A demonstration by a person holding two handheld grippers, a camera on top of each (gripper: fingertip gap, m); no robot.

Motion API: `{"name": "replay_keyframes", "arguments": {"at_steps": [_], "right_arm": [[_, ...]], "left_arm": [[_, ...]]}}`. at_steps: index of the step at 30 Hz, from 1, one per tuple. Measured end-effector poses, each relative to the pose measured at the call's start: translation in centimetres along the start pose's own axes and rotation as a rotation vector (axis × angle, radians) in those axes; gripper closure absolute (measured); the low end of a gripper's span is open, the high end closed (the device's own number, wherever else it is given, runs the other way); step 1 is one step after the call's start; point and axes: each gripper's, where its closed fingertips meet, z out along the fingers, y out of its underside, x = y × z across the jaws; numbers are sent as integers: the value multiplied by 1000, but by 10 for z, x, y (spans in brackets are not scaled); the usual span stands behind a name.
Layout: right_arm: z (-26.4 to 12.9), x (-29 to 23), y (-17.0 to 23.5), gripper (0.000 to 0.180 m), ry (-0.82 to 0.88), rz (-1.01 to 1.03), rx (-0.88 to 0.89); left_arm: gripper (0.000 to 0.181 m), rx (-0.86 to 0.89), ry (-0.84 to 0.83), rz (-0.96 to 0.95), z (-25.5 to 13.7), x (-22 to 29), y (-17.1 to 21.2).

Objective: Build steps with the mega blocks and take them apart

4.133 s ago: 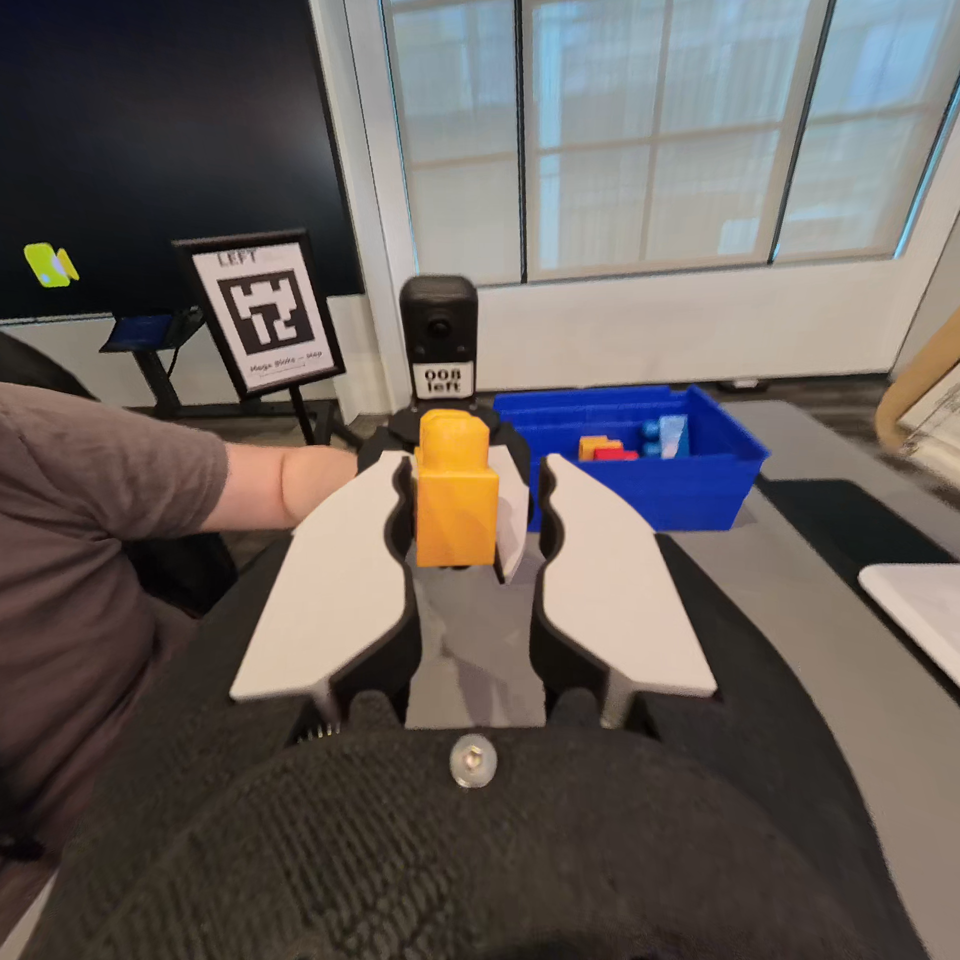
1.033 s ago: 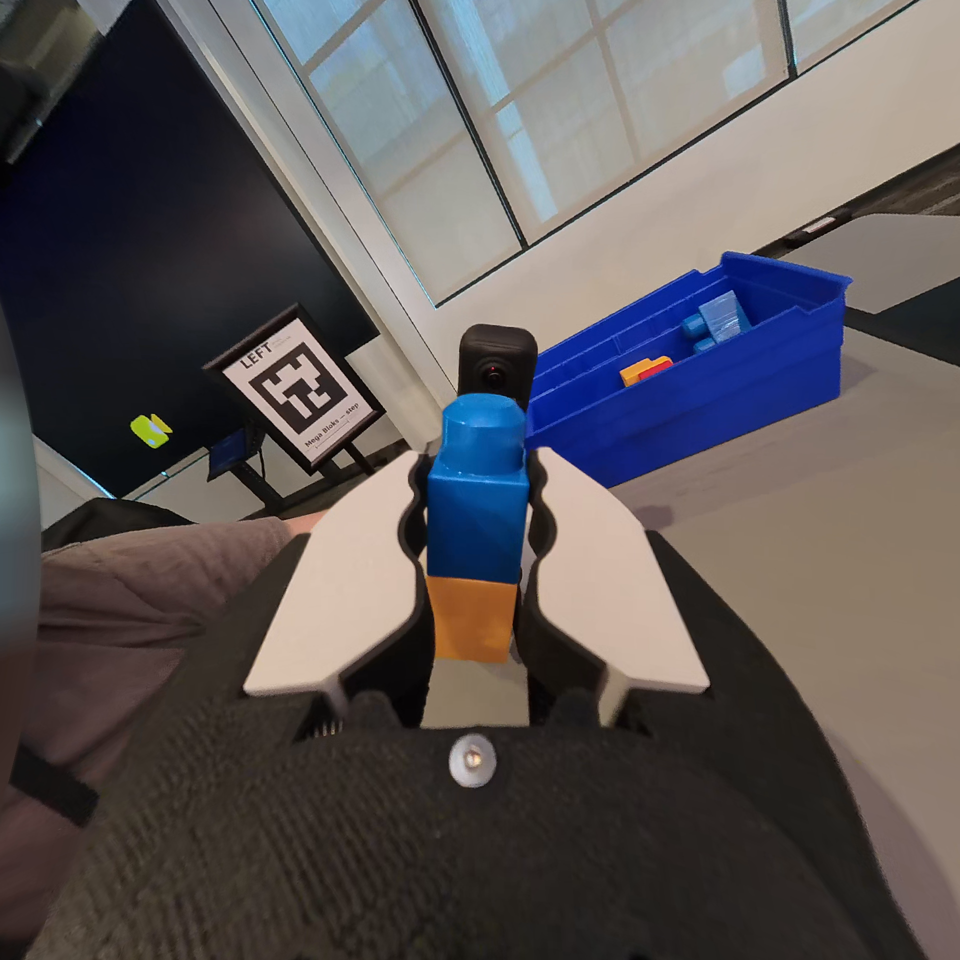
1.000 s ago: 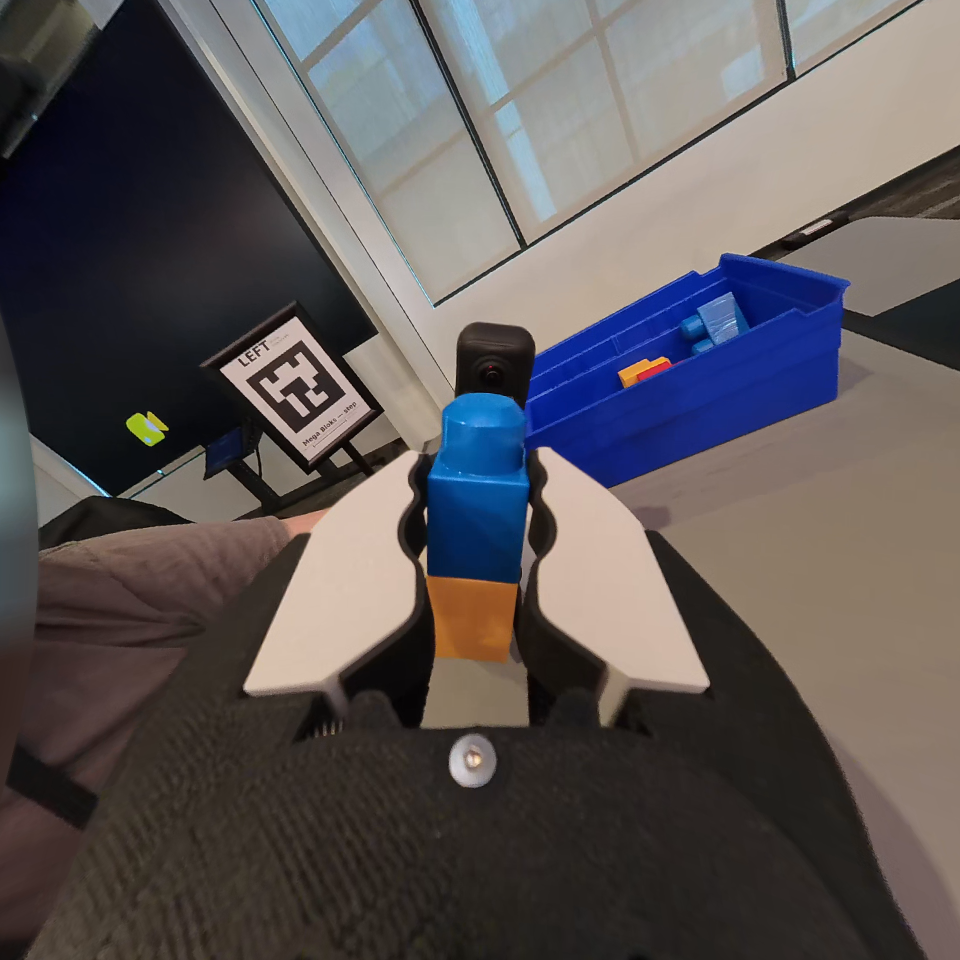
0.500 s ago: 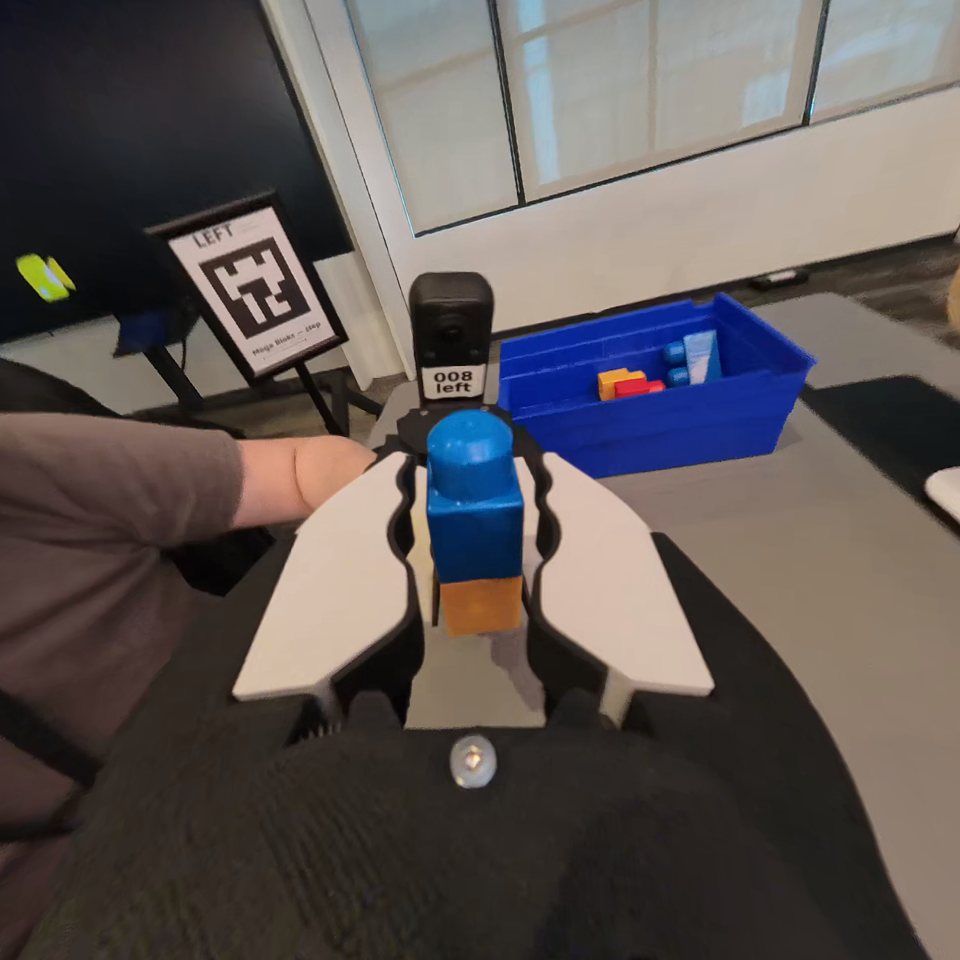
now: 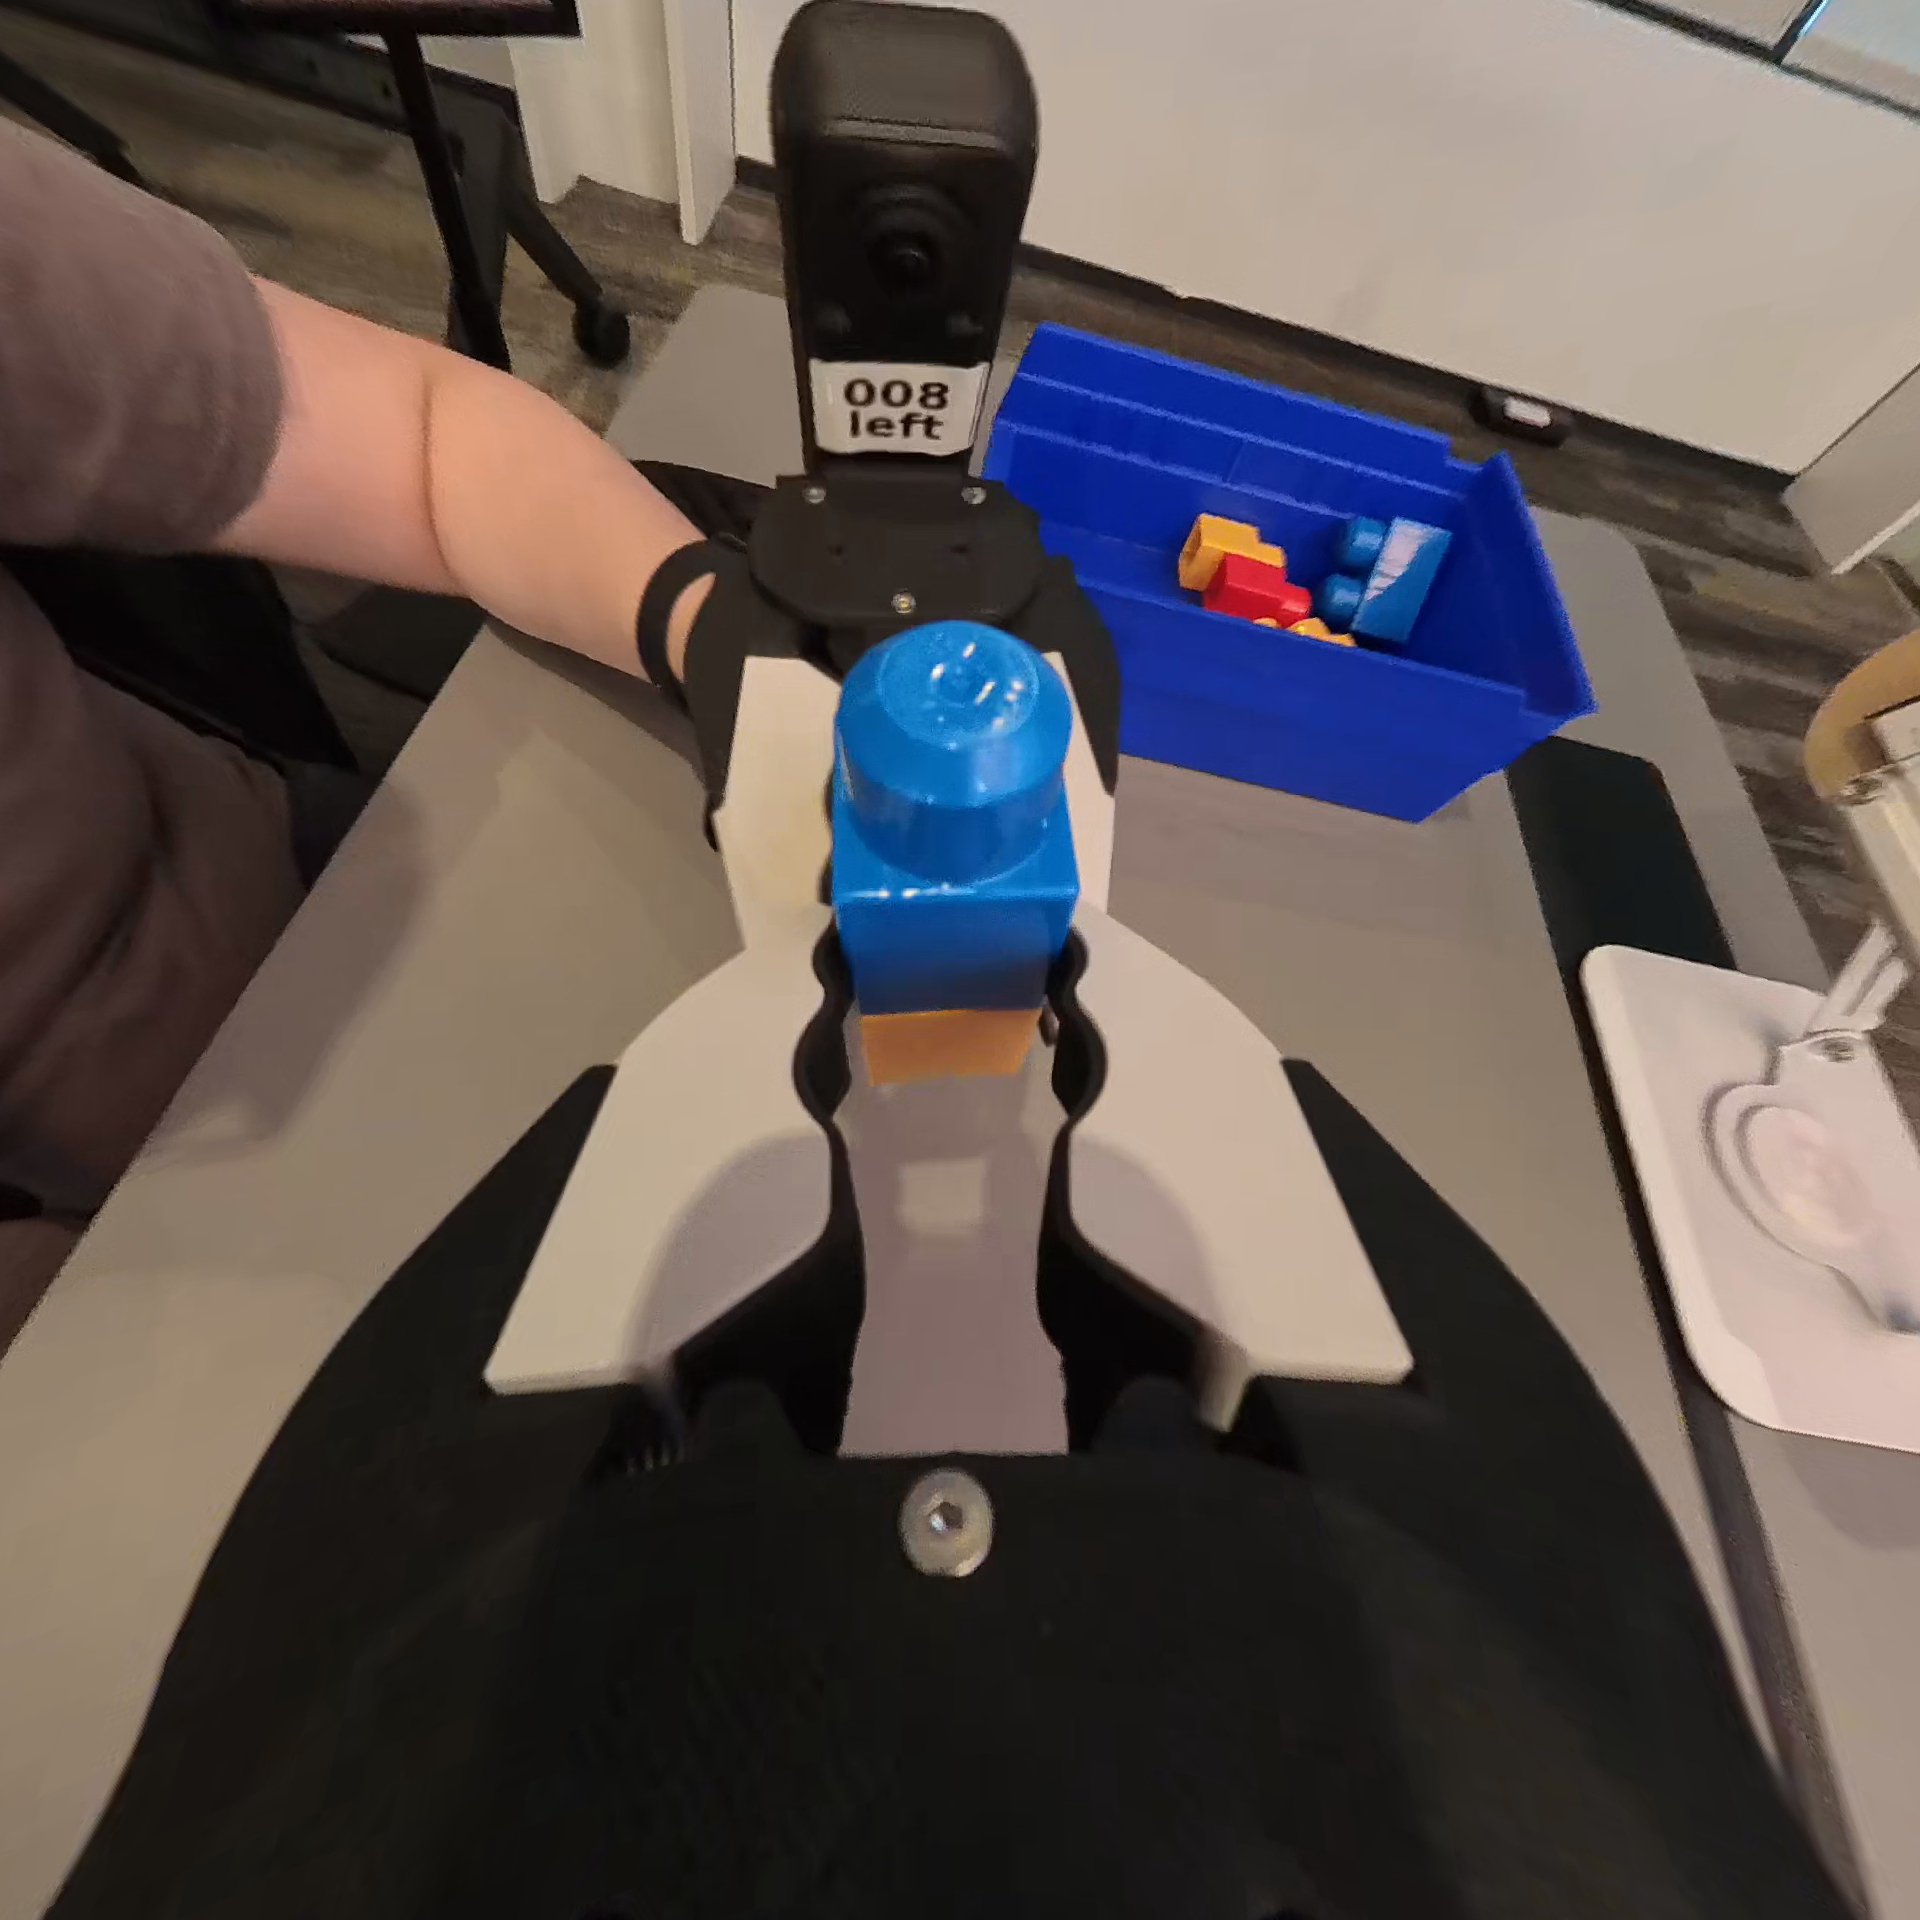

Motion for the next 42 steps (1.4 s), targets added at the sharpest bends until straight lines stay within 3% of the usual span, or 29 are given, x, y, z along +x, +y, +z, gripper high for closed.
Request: {"name": "replay_keyframes", "arguments": {"at_steps": [2, 4, 8, 12, 16, 26, 35, 42], "right_arm": [[-9, 4, 0, 143, 35, -24, -17], [-28, 9, 2, 142, 80, -38, -44], [-100, 29, 18, 142, 219, 11, -90], [-181, 41, 69, 142, 334, 199, -124], [-225, 50, 143, 142, 423, 404, -242], [-225, 49, 254, 141, 392, 494, -655], [-216, 50, 285, 141, 364, 517, -800], [-230, 50, 294, 140, 426, 567, -861]], "left_arm": [[110, -7, -16, 21, 1, 0, 1], [108, -23, -25, 27, 1, -1, 5], [110, -52, -10, -27, 2, -3, 16], [113, -75, 33, -107, 4, -2, 26], [114, -89, 61, -132, 7, 0, 31], [115, -118, 110, -137, 11, 10, 38], [116, -119, 146, -146, 12, 18, 37], [116, -112, 182, -166, 12, 24, 37]]}}
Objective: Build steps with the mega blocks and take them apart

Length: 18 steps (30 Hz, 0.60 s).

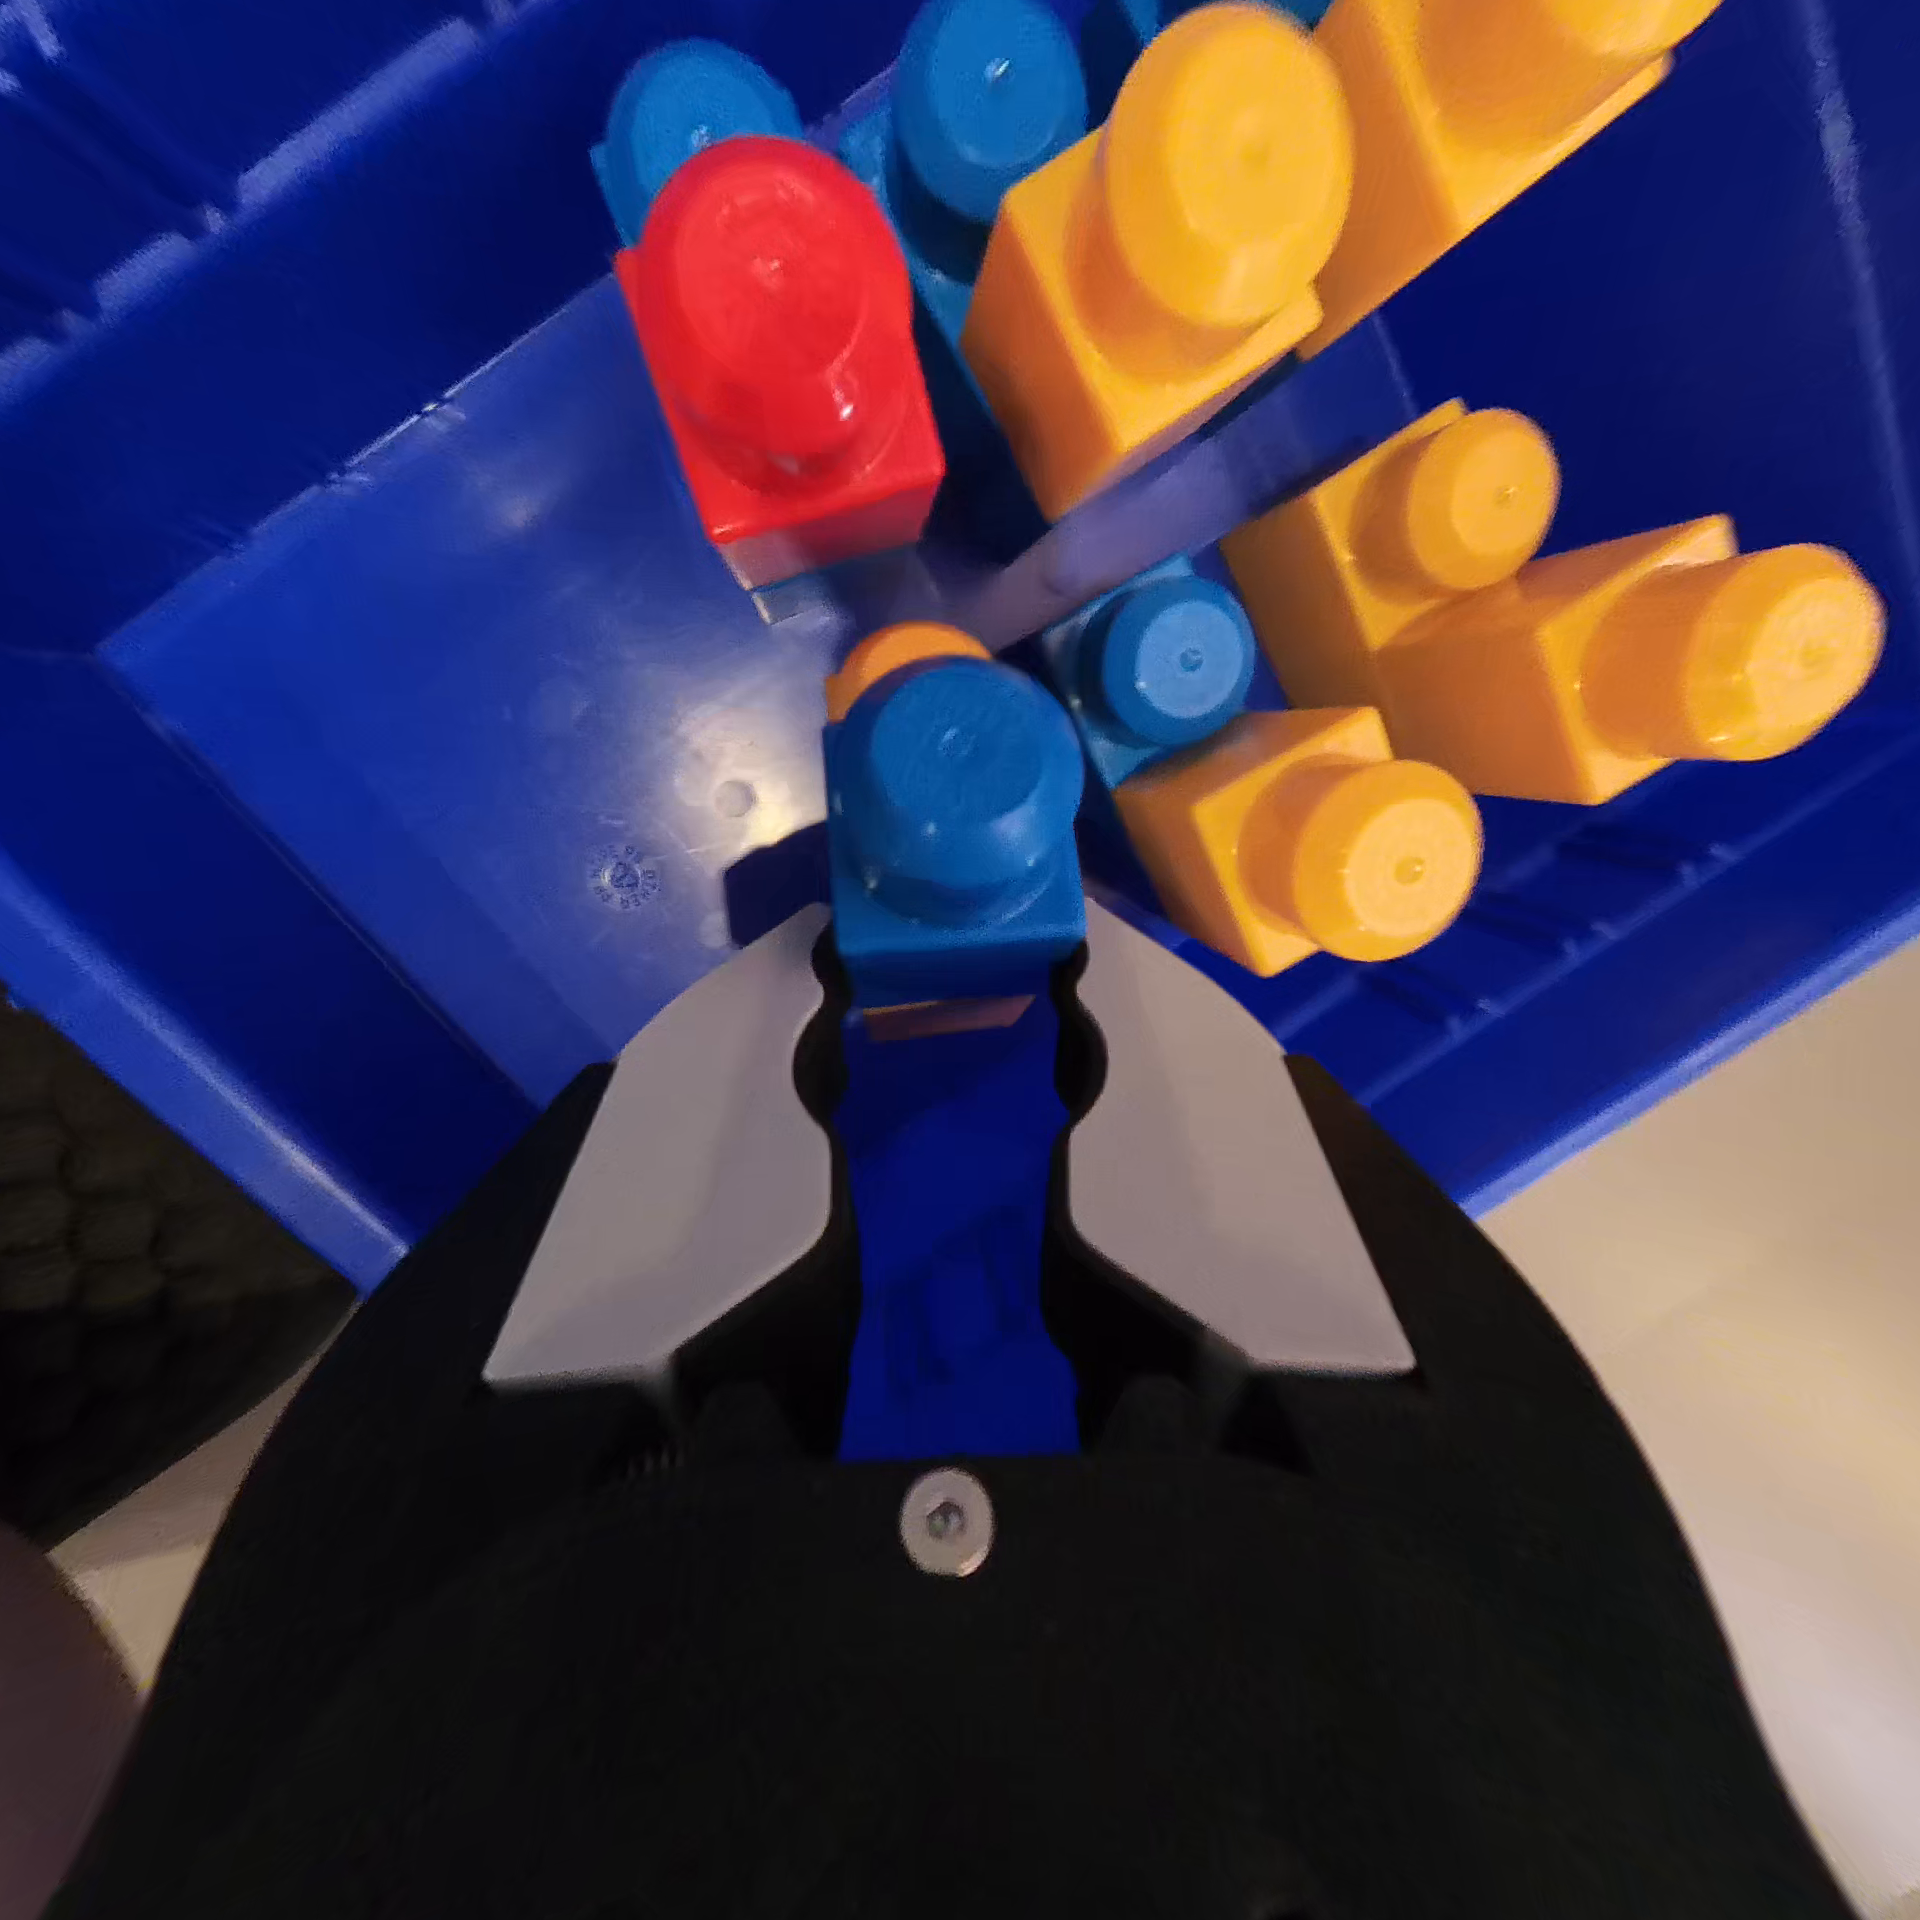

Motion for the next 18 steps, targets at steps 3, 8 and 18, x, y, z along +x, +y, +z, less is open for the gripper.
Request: {"name": "replay_keyframes", "arguments": {"at_steps": [3, 8, 18], "right_arm": [[-3, 6, -2, 140, 63, -28, 6], [-14, 14, -3, 138, 136, -31, -8], [-44, 16, 8, 139, 205, 15, -15]], "left_arm": [[116, 1, 8, -4, 0, 1, 0], [116, 5, 25, -14, 1, 4, -1], [116, 50, 21, -31, -9, 2, -15]]}}
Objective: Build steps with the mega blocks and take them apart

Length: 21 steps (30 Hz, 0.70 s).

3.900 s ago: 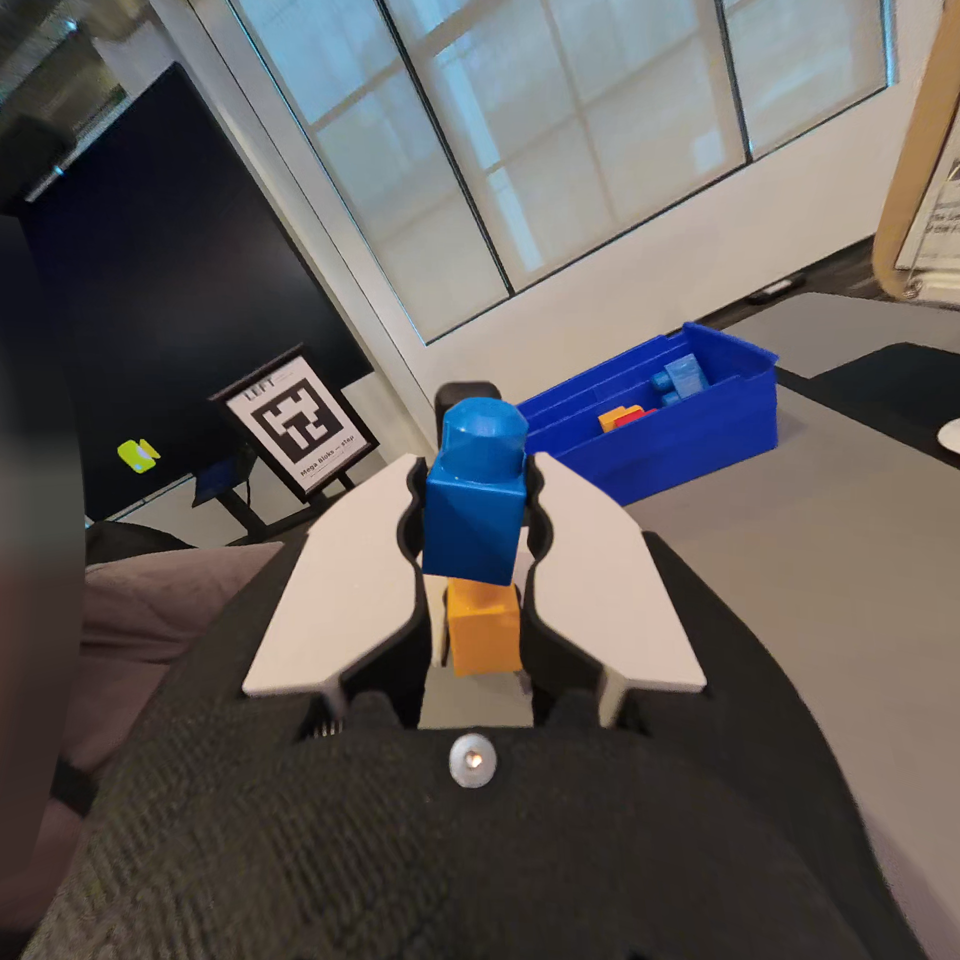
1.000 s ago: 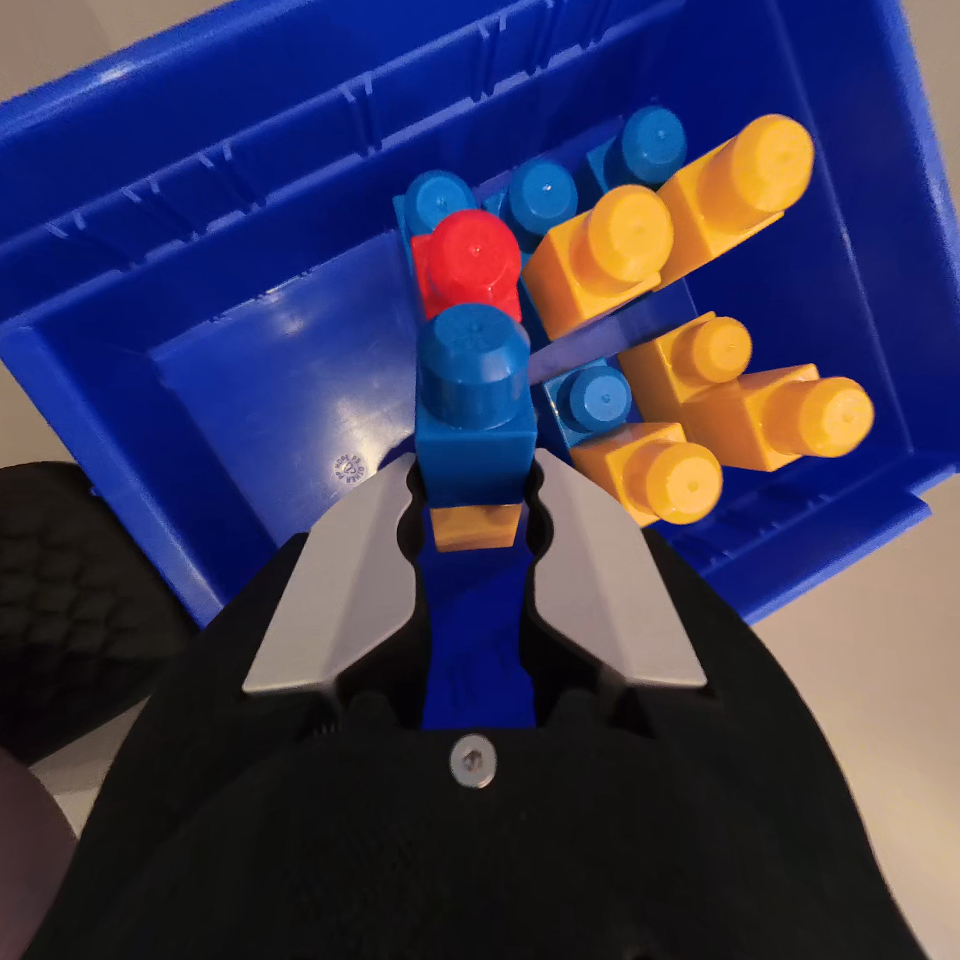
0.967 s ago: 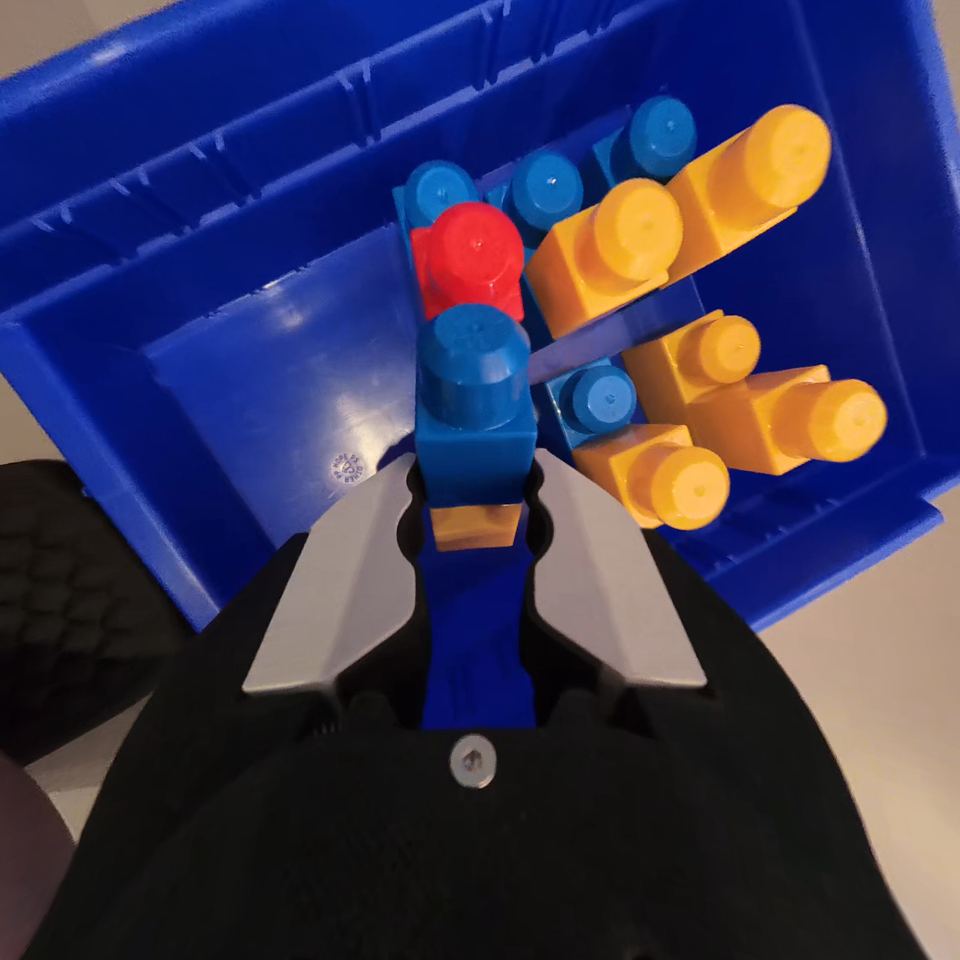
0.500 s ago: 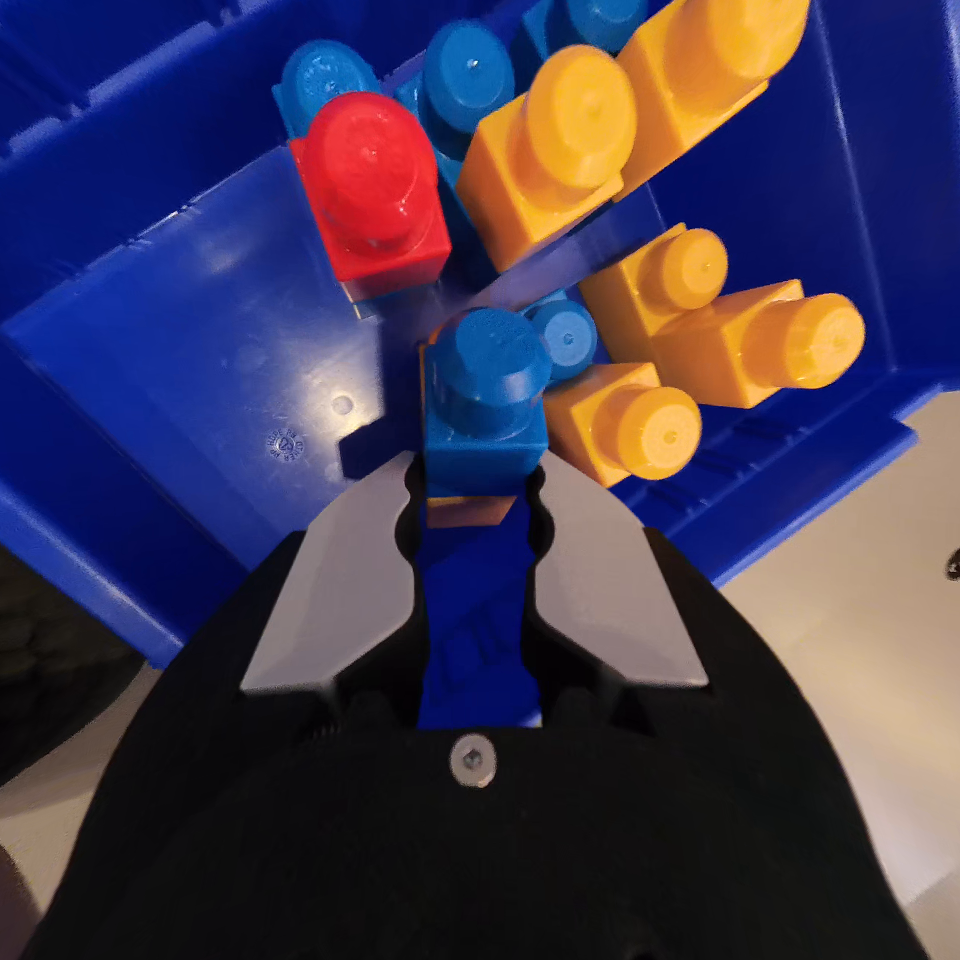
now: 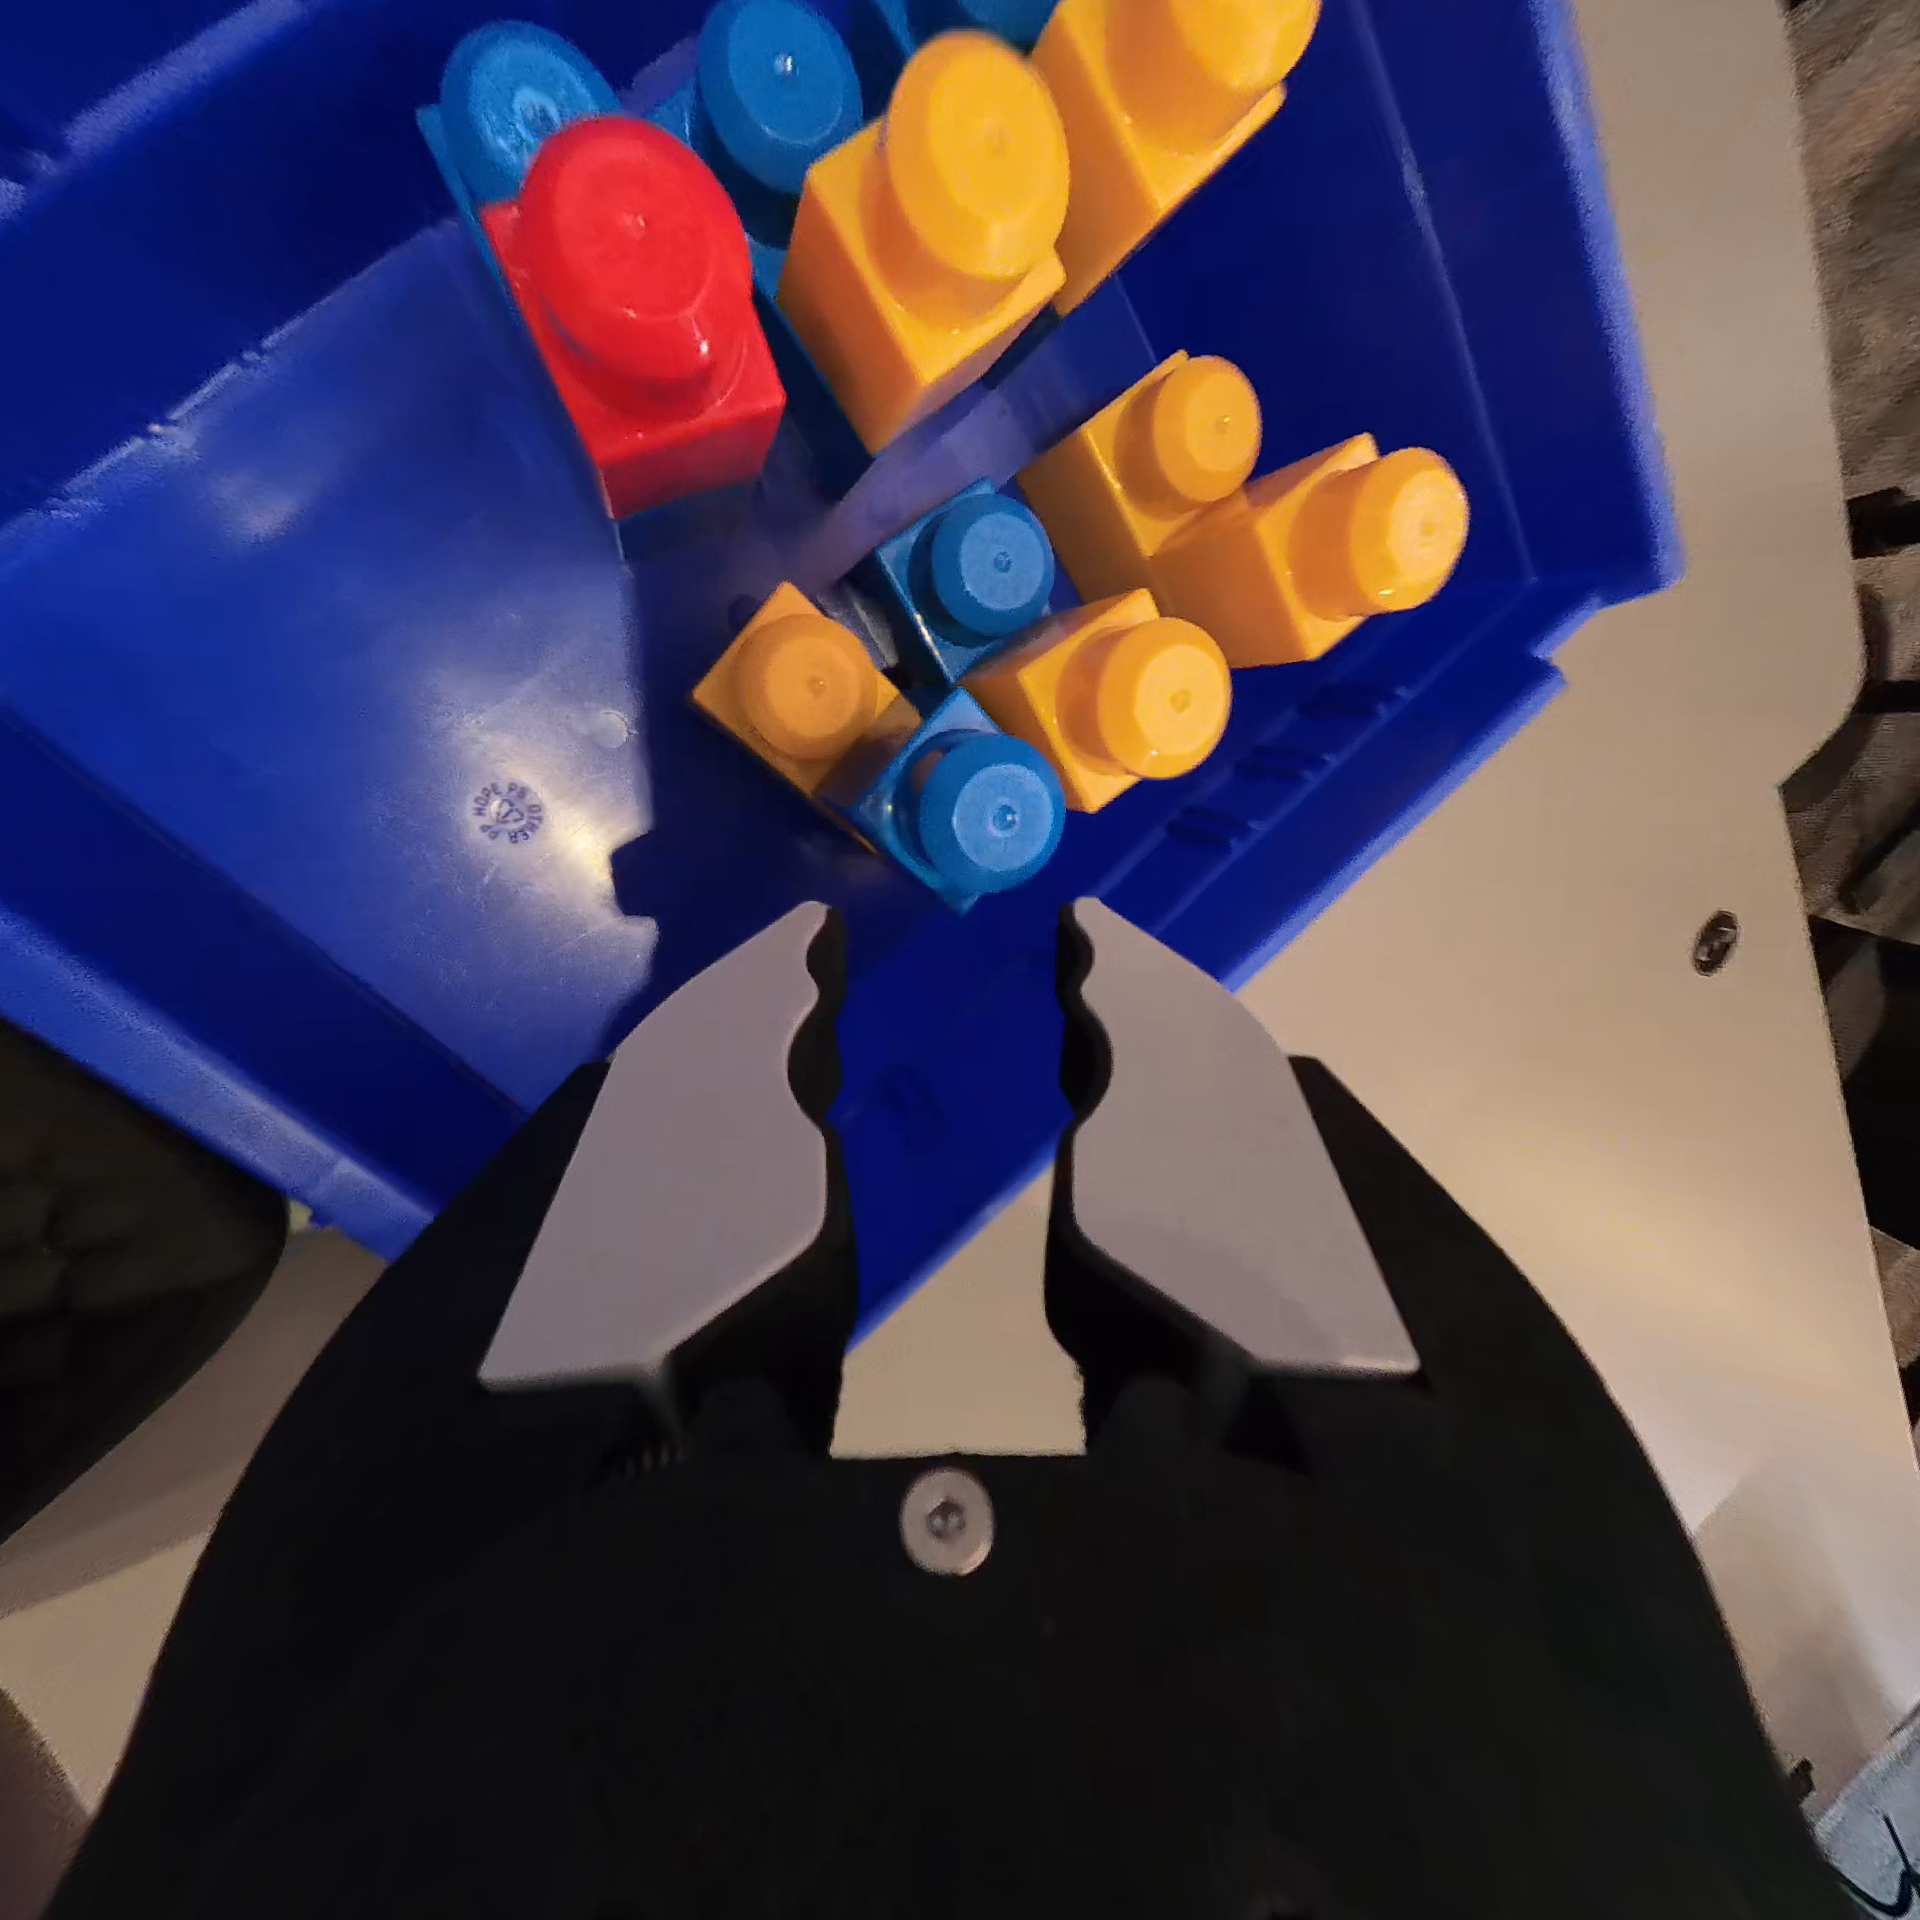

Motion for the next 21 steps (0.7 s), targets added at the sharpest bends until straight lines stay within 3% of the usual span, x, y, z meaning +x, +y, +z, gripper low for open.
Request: {"name": "replay_keyframes", "arguments": {"at_steps": [4, 8, 10, 13, 16, 21], "right_arm": [[-47, -1, -28, 139, 81, -7, 171], [-99, 2, -80, 140, 170, 10, 453], [-121, 6, -106, 140, 196, 51, 606], [-161, 32, -137, 140, 356, 183, 870], [-187, 22, -161, 140, 290, 240, 1137], [-181, 19, -169, 138, 297, 237, 1128]], "left_arm": [[115, 48, -177, 60, -40, -27, -38], [117, 109, -545, 67, -136, -67, -91], [115, 55, -670, -12, -187, -78, -92], [116, -49, -807, -138, -246, -95, -66], [116, -250, -985, -199, -291, -130, -16], [121, -697, -1035, -302, -325, -175, 79]]}}
